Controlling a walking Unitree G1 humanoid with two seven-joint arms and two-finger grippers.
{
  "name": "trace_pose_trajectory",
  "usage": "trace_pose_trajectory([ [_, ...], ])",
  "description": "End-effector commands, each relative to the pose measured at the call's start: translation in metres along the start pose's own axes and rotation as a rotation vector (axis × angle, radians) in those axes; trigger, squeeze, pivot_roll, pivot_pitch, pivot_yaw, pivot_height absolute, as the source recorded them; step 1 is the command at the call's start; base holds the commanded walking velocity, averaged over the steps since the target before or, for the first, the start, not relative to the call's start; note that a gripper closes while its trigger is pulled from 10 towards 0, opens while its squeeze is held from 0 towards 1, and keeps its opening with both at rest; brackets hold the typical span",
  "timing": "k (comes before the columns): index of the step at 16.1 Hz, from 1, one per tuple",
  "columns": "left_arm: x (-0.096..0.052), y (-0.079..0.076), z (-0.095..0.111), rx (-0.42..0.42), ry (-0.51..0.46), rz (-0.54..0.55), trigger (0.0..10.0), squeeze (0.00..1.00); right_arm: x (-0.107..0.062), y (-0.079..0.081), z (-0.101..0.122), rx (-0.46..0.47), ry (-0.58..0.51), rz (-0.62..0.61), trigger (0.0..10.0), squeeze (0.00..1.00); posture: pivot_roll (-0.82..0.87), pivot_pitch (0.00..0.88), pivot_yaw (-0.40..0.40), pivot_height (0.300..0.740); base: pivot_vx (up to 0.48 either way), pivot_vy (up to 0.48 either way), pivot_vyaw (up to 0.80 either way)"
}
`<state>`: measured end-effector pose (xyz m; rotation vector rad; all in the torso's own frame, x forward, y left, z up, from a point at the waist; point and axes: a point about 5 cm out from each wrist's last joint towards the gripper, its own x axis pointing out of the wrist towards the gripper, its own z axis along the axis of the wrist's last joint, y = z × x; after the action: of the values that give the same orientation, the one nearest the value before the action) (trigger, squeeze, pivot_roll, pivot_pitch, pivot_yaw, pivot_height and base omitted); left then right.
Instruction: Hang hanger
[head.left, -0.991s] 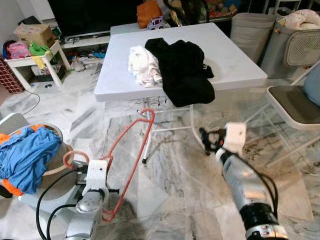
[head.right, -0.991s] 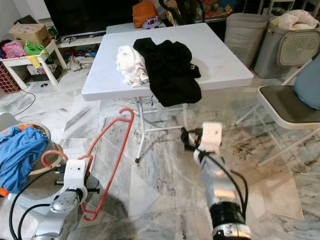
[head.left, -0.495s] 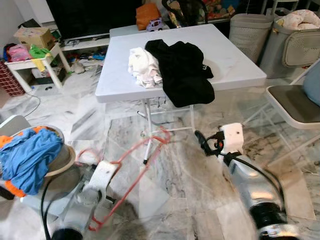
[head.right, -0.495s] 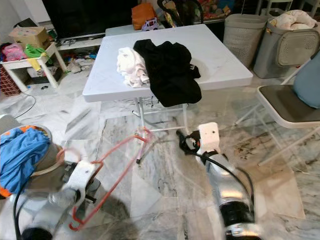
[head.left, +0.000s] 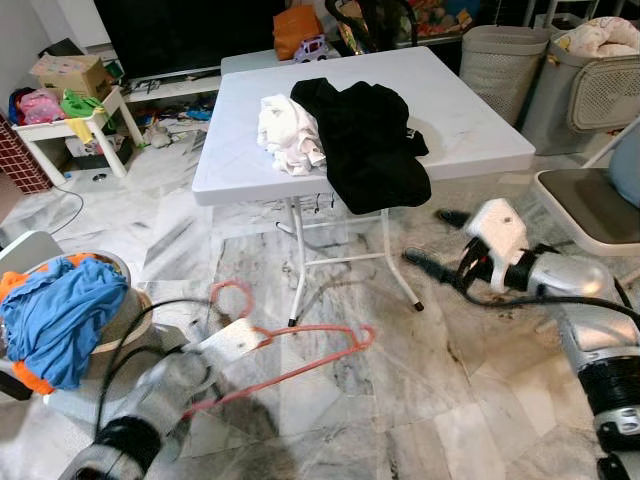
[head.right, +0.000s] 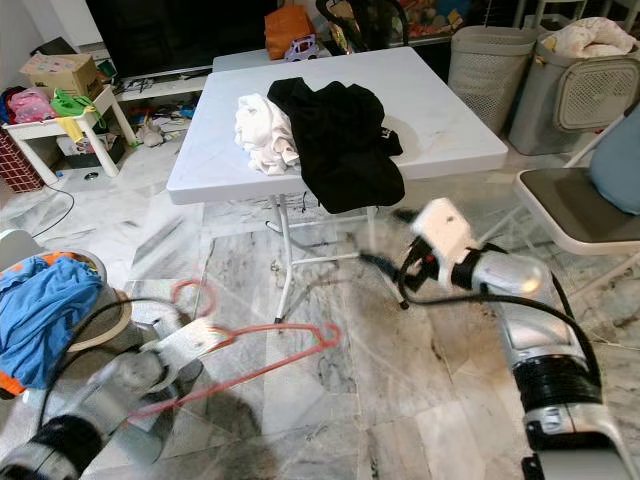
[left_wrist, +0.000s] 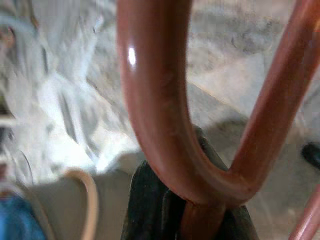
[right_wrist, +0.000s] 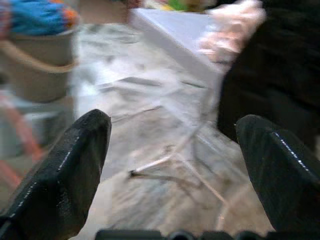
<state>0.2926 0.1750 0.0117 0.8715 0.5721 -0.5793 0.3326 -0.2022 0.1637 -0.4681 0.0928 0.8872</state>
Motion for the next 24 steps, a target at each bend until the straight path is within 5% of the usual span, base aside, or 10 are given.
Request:
trace_pose_trajectory([
  [1, 0.003, 0.004, 0.012, 0.082, -0.054, 0.047, 10.0, 0.0, 0.005, 0.008, 0.008, -0.044, 0.021, 0.136, 10.0, 0.0, -0.08, 0.0, 0.115, 0.74, 0.0, 0.0, 0.0],
  [4, 0.007, 0.008, 0.044, 0.224, -0.179, 0.195, 10.0, 0.0, 0.013, 0.023, -0.006, -0.03, 0.115, 0.249, 10.0, 0.0, -0.09, 0.0, 0.114, 0.74, 0.0, 0.0, 0.0],
  [9, 0.011, 0.003, 0.066, 0.255, -0.273, 0.275, 10.0, 0.0, 0.034, 0.049, -0.028, 0.054, 0.221, 0.282, 10.0, 0.0, -0.08, 0.0, 0.11, 0.74, 0.0, 0.0, 0.0],
  [12, 0.012, -0.003, 0.069, 0.278, -0.287, 0.266, 10.0, 0.0, 0.048, 0.064, -0.033, 0.007, 0.276, 0.32, 9.5, 0.0, -0.08, 0.0, 0.11, 0.74, 0.0, 0.0, 0.0],
  [13, 0.013, -0.005, 0.069, 0.28, -0.289, 0.261, 10.0, 0.0, 0.051, 0.068, -0.033, -0.002, 0.289, 0.328, 0.0, 0.0, -0.08, 0.0, 0.111, 0.74, 0.0, 0.0, 0.0],
  [24, 0.017, -0.015, 0.072, 0.318, -0.298, 0.241, 10.0, 0.0, 0.057, 0.086, -0.034, -0.054, 0.369, 0.432, 0.0, 0.0, -0.09, 0.0, 0.108, 0.74, 0.0, 0.0, 0.0],
])
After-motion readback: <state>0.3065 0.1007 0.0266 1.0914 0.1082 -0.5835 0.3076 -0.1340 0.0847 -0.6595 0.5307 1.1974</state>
